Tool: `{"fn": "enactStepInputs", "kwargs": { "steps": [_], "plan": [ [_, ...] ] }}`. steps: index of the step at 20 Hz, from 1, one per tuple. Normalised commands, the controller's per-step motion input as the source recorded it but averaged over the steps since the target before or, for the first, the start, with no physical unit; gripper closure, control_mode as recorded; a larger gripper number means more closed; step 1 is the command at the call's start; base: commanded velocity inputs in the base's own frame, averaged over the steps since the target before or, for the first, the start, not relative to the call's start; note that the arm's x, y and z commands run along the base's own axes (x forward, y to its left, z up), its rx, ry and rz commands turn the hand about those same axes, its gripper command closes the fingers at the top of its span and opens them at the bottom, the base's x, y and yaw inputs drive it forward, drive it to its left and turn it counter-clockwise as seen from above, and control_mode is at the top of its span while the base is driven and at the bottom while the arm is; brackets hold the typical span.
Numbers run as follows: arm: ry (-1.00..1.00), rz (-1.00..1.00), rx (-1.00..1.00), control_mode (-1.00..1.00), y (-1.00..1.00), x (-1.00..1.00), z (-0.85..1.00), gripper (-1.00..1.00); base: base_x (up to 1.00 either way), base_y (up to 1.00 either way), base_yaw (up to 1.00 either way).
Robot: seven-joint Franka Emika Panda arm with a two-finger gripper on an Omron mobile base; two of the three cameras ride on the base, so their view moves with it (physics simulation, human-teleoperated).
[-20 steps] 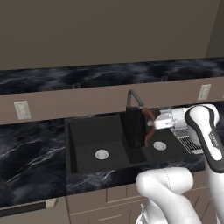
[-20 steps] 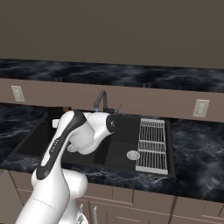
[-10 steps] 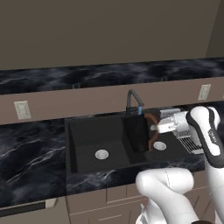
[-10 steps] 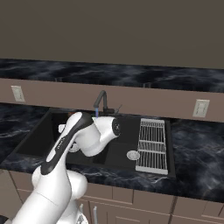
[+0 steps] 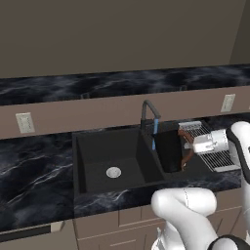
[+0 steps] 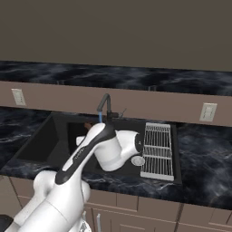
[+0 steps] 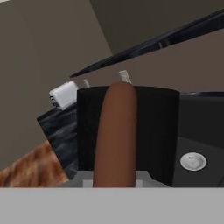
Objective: Turn on the sink faucet and place the jug under the water for a few seconds to fill it up.
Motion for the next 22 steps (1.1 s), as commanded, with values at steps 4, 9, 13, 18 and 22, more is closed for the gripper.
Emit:
{"fn": "enactStepInputs", "kwargs": {
  "steps": [4, 9, 13, 18, 22],
  "plan": [
    [-0.01, 0.00, 0.00, -1.00, -0.15, 0.10, -0.03, 1.00, 0.00, 0.00, 0.00],
    [0.00, 0.00, 0.00, -1.00, -0.08, 0.08, -0.14, 1.00, 0.00, 0.00, 0.00],
    [0.00, 0.02, 0.00, -1.00, -0.44, 0.13, -0.05, 1.00, 0.00, 0.00, 0.00],
    [-0.19, 0.01, 0.02, -1.00, -0.58, 0.05, -0.01, 1.00, 0.00, 0.00, 0.00],
    [-0.23, 0.00, 0.04, -1.00, -0.49, 0.01, -0.01, 1.00, 0.00, 0.00, 0.00]
  ]
}}
